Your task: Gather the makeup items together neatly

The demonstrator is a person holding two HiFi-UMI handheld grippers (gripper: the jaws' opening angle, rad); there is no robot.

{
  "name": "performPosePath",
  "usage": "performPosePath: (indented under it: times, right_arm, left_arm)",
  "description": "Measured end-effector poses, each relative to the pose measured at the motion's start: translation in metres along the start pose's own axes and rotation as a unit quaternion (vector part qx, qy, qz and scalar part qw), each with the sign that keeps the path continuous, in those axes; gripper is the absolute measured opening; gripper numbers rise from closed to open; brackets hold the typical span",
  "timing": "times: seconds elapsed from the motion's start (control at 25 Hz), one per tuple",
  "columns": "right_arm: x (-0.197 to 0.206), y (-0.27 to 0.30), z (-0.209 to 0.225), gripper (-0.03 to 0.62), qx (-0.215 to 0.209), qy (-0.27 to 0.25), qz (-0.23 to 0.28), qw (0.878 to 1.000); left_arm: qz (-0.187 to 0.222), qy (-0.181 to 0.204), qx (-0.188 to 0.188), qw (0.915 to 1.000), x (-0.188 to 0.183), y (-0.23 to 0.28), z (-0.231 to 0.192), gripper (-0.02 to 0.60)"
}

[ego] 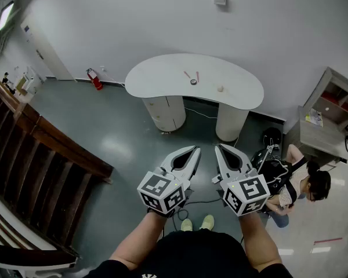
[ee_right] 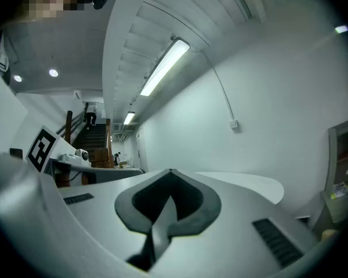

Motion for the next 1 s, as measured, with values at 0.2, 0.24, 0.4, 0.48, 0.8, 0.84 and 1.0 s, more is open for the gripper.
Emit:
performPosePath:
  times: [0.2,0.24,0.4,0.48,0.8,0.84,1.0]
  right_arm:
    - [0.0,-0.001,0.0,0.014,-0.001,-0.001,-0.003,1.0]
    - [0.0,-0.001,0.001,0.014,-0.001,-0.001,-0.003,1.0]
    - [-0.001,-0.003,0.001,0.014,-0.005,0.004,0.0,1.0]
    - [-0.005,-0.003,0.004,0.014,-0.014,0.026,0.008,1.0]
    - [-0.011,-0.003,0.038,0.017,-0.043,0.091,0.006,0.995]
    - [-0.012,-0.003,0.041,0.017,-0.042,0.089,0.007,0.995]
    - [-0.006,-0.003,0.046,0.017,-0.04,0.072,0.007,0.997]
  left_arm:
    - [-0.002,0.002,0.001,1.0,0.0,0.002,0.003,0.008]
    - [-0.002,0.002,0.001,1.0,-0.001,0.003,0.003,0.008]
    - [-0.004,0.004,0.002,1.0,-0.001,0.005,0.005,0.008]
    - [-0.002,0.003,0.001,1.0,-0.002,0.006,0.004,0.008]
    - [0.005,0.002,-0.022,0.9998,-0.009,0.017,-0.007,0.008]
    - [0.006,0.002,-0.023,0.9997,-0.009,0.02,-0.007,0.008]
    - [0.004,0.001,-0.027,0.9996,-0.002,0.028,-0.002,0.008]
Point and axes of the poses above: the fingertips, and each gripper's own axes: y forward along the fingers, z to its right, x out of its underside, the point moved 3 cm from there along -y, backward along the fingers, and after that the axes turned 11 degrees about x, right-handed, at the moved point
